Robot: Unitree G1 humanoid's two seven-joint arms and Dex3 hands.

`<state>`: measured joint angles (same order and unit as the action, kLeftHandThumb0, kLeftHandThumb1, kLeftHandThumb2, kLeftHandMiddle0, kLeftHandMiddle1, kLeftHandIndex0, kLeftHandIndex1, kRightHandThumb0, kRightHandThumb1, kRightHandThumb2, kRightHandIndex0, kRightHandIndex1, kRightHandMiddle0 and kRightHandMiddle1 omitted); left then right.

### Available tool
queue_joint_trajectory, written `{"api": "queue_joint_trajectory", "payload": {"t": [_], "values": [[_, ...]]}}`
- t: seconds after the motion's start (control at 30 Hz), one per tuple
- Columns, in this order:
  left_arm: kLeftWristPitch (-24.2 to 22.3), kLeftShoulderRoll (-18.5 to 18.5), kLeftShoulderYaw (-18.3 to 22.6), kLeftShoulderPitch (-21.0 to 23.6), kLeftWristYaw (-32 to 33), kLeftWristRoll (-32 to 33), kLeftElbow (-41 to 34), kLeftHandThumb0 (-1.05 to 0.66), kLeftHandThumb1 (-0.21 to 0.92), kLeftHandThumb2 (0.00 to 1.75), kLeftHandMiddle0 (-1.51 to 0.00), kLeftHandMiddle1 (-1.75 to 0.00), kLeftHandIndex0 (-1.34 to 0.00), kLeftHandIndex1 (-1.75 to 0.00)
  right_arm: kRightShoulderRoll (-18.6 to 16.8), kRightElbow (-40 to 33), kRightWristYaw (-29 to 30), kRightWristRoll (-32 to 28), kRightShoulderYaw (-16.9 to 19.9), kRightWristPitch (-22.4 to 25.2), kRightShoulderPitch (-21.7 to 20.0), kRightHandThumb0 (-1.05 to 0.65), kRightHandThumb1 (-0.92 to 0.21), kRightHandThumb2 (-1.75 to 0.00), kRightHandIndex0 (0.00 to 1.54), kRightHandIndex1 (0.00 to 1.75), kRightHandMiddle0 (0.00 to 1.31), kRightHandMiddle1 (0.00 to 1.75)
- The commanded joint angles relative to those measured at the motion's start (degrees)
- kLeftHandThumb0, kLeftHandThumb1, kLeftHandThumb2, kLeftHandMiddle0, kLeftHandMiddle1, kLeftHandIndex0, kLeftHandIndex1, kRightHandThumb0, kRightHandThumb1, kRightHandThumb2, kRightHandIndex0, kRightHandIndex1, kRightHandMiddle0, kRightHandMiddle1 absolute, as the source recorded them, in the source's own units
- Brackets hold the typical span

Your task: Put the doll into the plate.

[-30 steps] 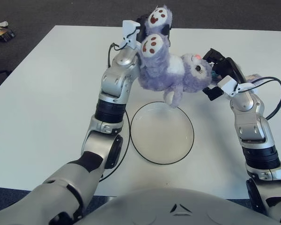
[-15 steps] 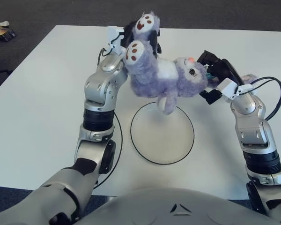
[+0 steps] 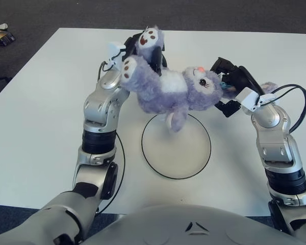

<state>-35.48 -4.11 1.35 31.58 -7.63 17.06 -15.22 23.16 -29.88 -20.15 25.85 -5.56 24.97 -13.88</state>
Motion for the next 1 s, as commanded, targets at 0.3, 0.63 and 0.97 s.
{"api": "queue_joint_trajectory", "payload": {"t": [0.3, 0.63, 0.97], "values": [[2.7, -1.6, 1.0, -5.5, -3.4, 2.2, -4.5, 0.52, 0.19, 1.47, -0.71, -1.75, -0.9, -1.75, -0.6, -4.0, -2.0, -2.4, 0.5, 0.9, 2.1, 0.0, -0.04, -1.63, 0.83, 1.71, 0.59, 1.75], [3.4, -2.8, 1.4, -9.5, -5.1, 3.9, -7.2, 0.51, 0.2, 1.46, -0.7, -1.75, -0.87, -1.75, -1.1, -6.6, -1.7, -4.2, 0.1, -1.3, 6.4, 0.0, -0.02, -1.66, 0.85, 1.71, 0.6, 1.75], [5.0, -4.1, 0.4, -12.4, -5.7, 2.9, -9.4, 0.52, 0.18, 1.48, -0.72, -1.75, -0.9, -1.75, -0.9, -6.9, -1.8, -5.5, 0.1, -4.4, 9.8, 0.0, 0.0, -1.66, 0.87, 1.68, 0.61, 1.75]]}}
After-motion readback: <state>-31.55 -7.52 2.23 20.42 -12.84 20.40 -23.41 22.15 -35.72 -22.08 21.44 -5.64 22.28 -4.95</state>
